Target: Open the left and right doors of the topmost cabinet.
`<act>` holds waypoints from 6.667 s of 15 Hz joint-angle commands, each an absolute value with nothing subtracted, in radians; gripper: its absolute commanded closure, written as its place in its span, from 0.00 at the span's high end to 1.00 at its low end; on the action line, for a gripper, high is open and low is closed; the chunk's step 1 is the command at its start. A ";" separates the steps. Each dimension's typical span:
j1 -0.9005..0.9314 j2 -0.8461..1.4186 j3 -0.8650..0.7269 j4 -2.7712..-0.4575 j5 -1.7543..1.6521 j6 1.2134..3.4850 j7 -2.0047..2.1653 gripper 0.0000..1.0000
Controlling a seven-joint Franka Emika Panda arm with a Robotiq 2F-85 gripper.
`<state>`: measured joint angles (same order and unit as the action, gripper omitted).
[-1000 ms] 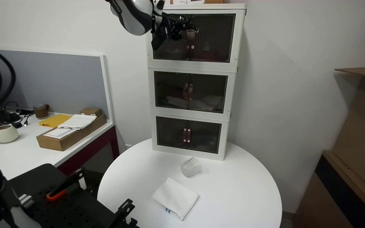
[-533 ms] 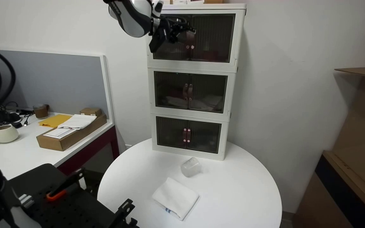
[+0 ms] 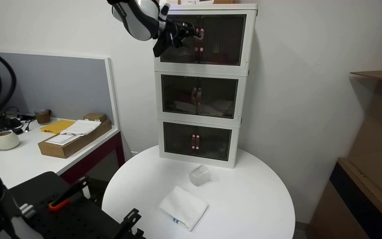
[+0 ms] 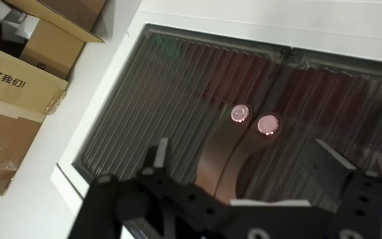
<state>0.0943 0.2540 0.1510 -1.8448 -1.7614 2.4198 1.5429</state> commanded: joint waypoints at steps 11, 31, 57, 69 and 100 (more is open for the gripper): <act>0.080 0.237 0.114 -1.798 -1.850 2.436 1.542 1.00; 0.091 0.221 0.121 -1.874 -1.925 2.448 1.485 0.02; 0.105 -0.102 0.115 -2.241 -1.909 2.491 1.544 1.00; 0.121 -0.156 0.119 -2.275 -1.946 2.473 1.693 1.00; 0.459 -0.366 -0.187 -2.263 -1.024 2.634 0.688 1.00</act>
<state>0.2634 -0.3882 -0.0477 -2.2882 -1.1791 2.7144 0.8826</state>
